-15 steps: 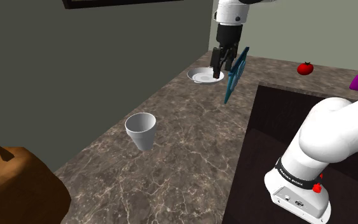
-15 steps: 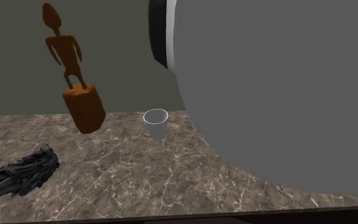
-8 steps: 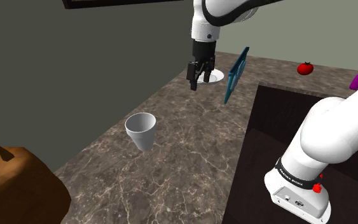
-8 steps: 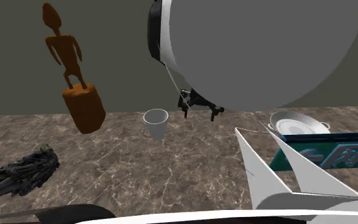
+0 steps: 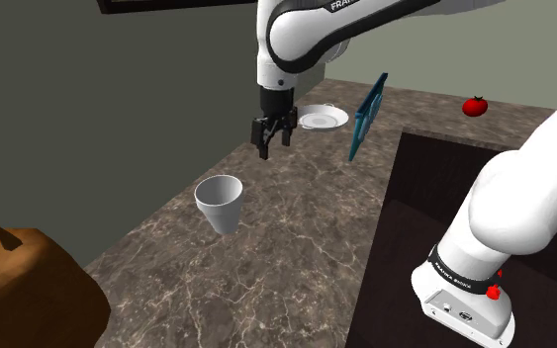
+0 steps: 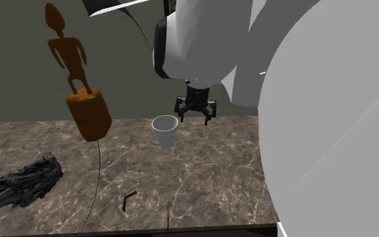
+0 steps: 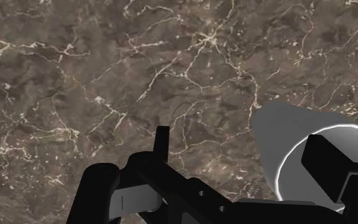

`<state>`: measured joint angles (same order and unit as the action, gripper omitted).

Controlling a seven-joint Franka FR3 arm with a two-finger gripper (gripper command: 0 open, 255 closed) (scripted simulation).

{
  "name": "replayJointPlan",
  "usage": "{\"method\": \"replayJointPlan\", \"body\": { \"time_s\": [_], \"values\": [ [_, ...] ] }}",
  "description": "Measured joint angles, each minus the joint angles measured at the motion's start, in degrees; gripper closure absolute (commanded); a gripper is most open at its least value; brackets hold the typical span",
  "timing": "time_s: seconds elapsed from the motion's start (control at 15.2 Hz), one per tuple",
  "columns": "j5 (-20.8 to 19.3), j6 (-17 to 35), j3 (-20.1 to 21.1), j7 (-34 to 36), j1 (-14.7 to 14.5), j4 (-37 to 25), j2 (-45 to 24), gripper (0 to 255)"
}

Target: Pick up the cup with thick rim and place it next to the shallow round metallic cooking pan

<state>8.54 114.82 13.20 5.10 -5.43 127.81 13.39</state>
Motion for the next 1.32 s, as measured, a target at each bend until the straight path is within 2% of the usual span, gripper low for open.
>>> {"method": "replayJointPlan", "body": {
  "time_s": [0.59, 1.06, 1.32],
  "values": [
    [-2.59, 7.49, 3.92, 5.90, -2.64, -11.02, -17.84, 0],
    [-3.46, 12.42, 4.31, 7.00, -3.43, -9.76, -21.46, 0],
    [-3.67, 13.37, 4.29, 7.08, -3.51, -9.51, -22.18, 0]
  ]
}}
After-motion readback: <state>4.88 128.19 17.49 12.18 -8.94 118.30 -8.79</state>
